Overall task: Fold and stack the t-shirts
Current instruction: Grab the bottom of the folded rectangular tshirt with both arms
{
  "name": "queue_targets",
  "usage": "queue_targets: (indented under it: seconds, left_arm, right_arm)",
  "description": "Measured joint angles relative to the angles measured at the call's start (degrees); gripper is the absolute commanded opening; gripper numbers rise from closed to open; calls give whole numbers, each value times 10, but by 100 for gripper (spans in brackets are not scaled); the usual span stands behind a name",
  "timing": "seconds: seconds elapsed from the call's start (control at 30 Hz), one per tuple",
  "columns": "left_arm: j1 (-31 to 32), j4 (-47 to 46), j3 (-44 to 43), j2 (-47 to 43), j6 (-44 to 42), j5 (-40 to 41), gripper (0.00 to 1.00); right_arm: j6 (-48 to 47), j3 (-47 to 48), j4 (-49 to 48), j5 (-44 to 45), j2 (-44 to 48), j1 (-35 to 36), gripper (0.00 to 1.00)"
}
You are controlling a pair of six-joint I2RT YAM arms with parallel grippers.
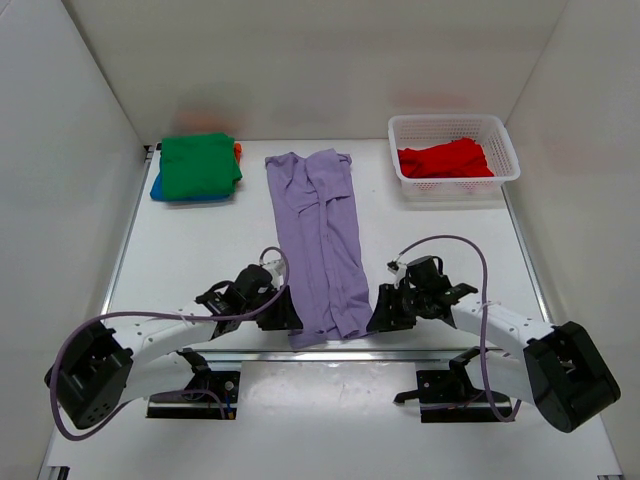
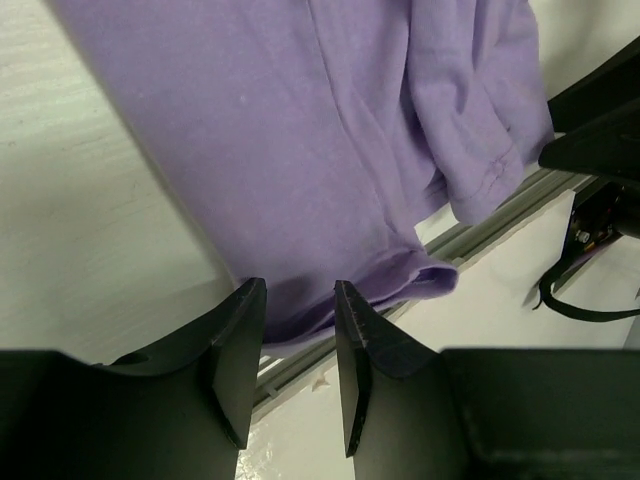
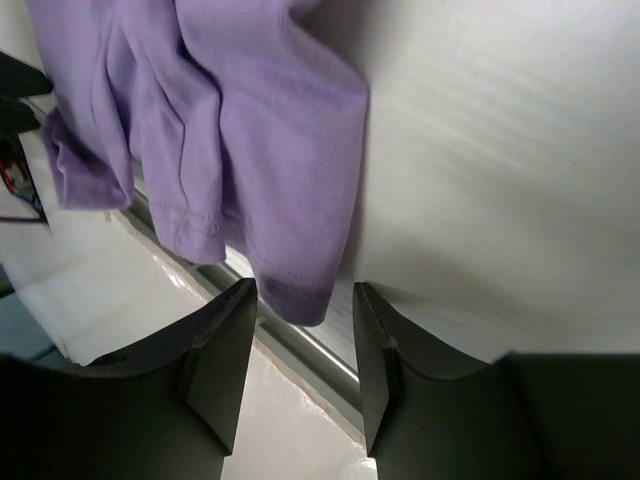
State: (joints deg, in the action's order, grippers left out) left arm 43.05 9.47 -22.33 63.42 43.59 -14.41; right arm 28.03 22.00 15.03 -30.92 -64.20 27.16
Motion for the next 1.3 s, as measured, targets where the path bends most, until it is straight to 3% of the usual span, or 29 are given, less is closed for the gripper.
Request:
queue_targets:
  seconds: [0.27,0.37,0.43,0.7,0.87,0.9,0.93,1.0,1.3]
  left_arm:
    - [19,1,9,-7,7,-4,43]
    - [24,1,26,-14,16,-11,25]
    - [26,7,34,-24,21,-14,0]
    - [-35,26,63,-116,9,-12,0]
    - [-68,30,59,-96,-15,-8,0]
    - [-68,30,55,-83,-19,-9,3]
    - [-66,32,49,-69,-23,-9,15]
    - [-62,30,38,-50,-29,-8,25]
    - [-63,-2,17,17,-36,12,34]
  right_arm:
    - [5,-5,-18,-24,-19,16,39]
    - [3,-5,-21,-29,-26,18,19]
    - [5,-5,-20,-30,-30,22,1]
    - [11,-5,6,-35,-17,30,0]
    - [11,-5,40,-52,8,20,0]
    - [11,-5,46,-54,11,20,0]
    - [11,-5,50,-56,13,20,0]
    - [11,-5,57,-61,13,20,0]
    - [5,-5,77,-74,14,20,0]
